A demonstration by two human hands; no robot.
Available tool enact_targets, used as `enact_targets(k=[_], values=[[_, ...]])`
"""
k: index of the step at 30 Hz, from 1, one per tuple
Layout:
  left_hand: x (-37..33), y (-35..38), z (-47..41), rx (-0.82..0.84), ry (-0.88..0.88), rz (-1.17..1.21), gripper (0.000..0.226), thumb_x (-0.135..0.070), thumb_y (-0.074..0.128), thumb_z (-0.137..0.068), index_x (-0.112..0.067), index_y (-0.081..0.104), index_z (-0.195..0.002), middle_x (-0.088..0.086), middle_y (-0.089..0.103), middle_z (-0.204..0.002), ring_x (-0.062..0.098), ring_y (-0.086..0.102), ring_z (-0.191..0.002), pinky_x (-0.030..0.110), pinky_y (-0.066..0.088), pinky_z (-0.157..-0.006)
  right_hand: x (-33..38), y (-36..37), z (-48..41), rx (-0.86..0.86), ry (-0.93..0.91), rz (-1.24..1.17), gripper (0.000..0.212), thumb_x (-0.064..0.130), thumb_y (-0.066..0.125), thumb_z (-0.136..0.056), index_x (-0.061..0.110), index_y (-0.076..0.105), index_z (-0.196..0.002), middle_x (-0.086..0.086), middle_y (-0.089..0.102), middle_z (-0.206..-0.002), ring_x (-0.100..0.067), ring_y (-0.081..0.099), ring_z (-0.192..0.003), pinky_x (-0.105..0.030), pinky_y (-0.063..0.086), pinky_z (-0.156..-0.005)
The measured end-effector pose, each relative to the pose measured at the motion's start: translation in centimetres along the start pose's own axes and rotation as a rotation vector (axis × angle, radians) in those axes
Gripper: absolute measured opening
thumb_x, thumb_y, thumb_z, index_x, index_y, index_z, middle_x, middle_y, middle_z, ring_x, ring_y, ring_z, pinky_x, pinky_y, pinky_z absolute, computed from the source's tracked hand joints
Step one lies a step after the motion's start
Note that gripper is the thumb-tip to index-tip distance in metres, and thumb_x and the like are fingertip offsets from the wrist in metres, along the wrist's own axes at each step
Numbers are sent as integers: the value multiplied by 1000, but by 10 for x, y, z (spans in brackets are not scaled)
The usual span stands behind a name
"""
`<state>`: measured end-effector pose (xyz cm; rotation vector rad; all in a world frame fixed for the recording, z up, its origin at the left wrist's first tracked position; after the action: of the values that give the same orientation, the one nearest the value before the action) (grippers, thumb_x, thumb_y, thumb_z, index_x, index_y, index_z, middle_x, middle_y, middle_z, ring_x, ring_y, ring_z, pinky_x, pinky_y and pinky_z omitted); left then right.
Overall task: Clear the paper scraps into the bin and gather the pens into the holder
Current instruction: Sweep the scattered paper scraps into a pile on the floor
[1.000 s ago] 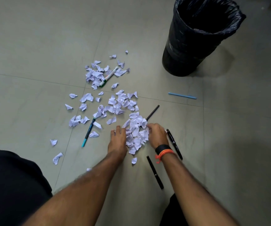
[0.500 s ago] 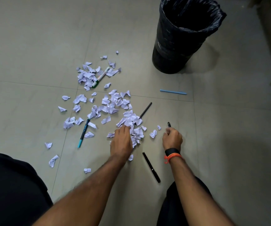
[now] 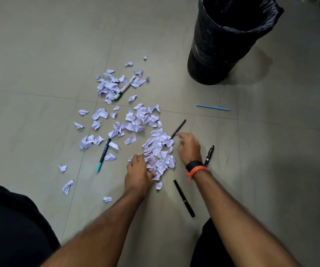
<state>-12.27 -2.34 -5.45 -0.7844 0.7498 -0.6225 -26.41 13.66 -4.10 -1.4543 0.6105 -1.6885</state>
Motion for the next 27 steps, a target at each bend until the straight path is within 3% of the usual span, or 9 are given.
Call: enact_targets(k=[3,6,9,12,16,20,23,27], values=[[-2,12,0,79,38,-106,79,-37,78,-74,-16,36,-138,4,32,-145,31,34,-130,36,44,-97,6,7,-27,122,-89,125,62,-14,39,-79,17,59,-128,-11,50,-127,-30,53,-112,-31,41,-98],[-5,16,1,56,44,-154,76,-29,75,-78,-15,33,-140,6,29,-147,30,33,-131,34,45,-96,-4,14,-43,221,-160,297,49,-8,45,-81,13,61,-123,-16,48,-121,-35,52,-109,-34,43,-95],[-5,16,0,1,45,-125,65,-12,64,-83,-19,33,-139,3,31,-146,27,36,-128,31,48,-88,-27,-3,-53,156,-64,302,44,-3,47,-82,7,59,-123,-21,47,-119,-40,55,-105,-35,45,-94],[-1,16,1,-6,81,-41,70,-4,56,-86,-30,27,-143,-2,23,-149,26,35,-130,32,49,-84,-38,-22,-48,81,53,219,49,-2,45,-86,8,53,-132,-23,45,-124,-40,55,-107,-36,45,-96],[10,1,10,-43,114,40,63,-16,56,-90,-32,27,-143,-3,23,-149,25,40,-124,35,50,-86,-25,-18,-12,3,125,86,50,0,50,-86,13,52,-134,-20,47,-122,-37,55,-107,-33,43,-94],[39,-20,25,-150,-45,98,59,-27,65,-87,-20,35,-138,3,37,-134,25,44,-119,38,47,-94,0,29,24,104,75,83,36,-2,46,-82,10,57,-114,-16,45,-116,-39,59,-95,-35,47,-85],[72,-26,43,-231,-200,152,57,-34,68,-86,-16,41,-133,5,42,-130,25,44,-118,36,43,-96,16,48,32,143,12,62,50,-5,43,-85,13,53,-130,-14,44,-118,-36,58,-95,-33,46,-86],[127,-22,83,-336,-552,240,64,-34,77,-77,-9,46,-127,14,47,-126,34,47,-114,39,40,-95,9,28,46,-41,111,-4,47,-6,44,-84,7,56,-127,-21,46,-124,-37,53,-111,-31,41,-94]])
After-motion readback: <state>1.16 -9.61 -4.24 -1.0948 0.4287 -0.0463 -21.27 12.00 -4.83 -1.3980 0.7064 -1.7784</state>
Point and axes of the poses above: each hand's wrist, its own z-axis away from the middle knuckle, its own y-axis out of the palm, x = y × z, the point moved 8 cm from there along -z, towards the middle knuckle
